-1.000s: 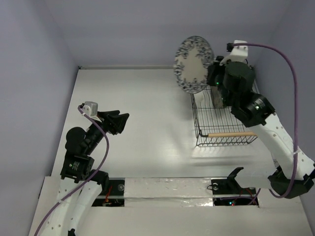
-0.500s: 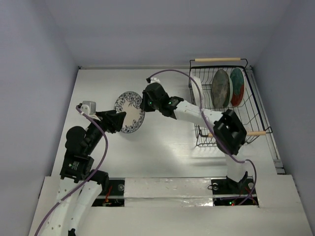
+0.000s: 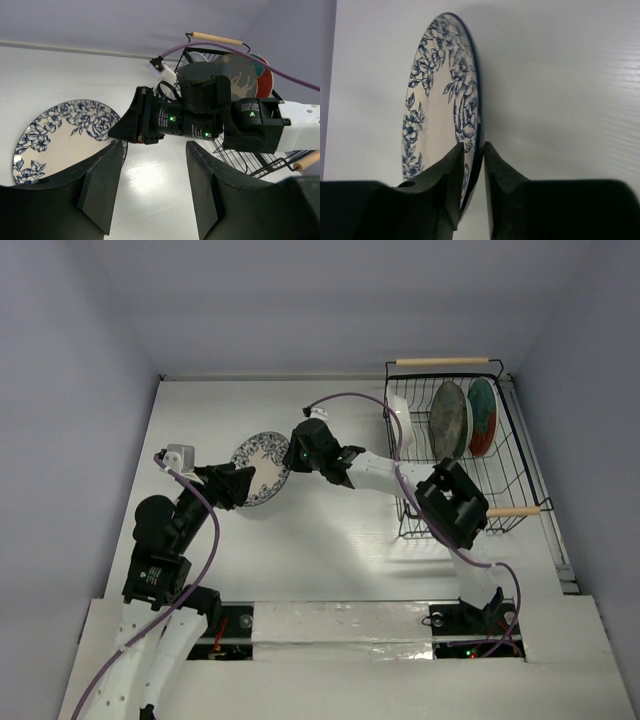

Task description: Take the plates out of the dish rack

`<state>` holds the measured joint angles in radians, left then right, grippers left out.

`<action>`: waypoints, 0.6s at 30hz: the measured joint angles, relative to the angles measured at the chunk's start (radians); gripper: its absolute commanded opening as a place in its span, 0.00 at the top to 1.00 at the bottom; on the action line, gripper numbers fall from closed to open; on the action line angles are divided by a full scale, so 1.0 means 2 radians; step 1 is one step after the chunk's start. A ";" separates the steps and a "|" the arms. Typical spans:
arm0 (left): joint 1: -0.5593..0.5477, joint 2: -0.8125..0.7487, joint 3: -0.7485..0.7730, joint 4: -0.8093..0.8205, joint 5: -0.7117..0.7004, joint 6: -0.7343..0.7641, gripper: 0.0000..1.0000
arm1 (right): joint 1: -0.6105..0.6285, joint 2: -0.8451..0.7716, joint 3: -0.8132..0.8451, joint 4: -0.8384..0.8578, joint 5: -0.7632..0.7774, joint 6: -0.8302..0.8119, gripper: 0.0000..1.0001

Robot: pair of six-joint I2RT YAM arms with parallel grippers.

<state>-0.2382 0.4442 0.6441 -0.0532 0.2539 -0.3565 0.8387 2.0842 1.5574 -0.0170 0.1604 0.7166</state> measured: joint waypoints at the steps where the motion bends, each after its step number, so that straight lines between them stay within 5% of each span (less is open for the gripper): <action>1: 0.000 0.000 0.000 0.000 0.000 0.000 0.51 | 0.000 0.000 -0.008 0.003 0.002 0.003 0.67; 10: 0.003 0.000 0.000 0.000 0.000 0.000 0.51 | 0.000 -0.014 -0.065 0.012 0.025 -0.003 0.18; 18: 0.006 0.000 0.000 0.000 0.000 0.000 0.50 | 0.000 -0.120 -0.087 -0.009 0.071 -0.048 0.14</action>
<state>-0.2272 0.4446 0.6441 -0.0528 0.2546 -0.3565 0.8391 1.8450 1.3838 -0.0345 0.3023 0.6201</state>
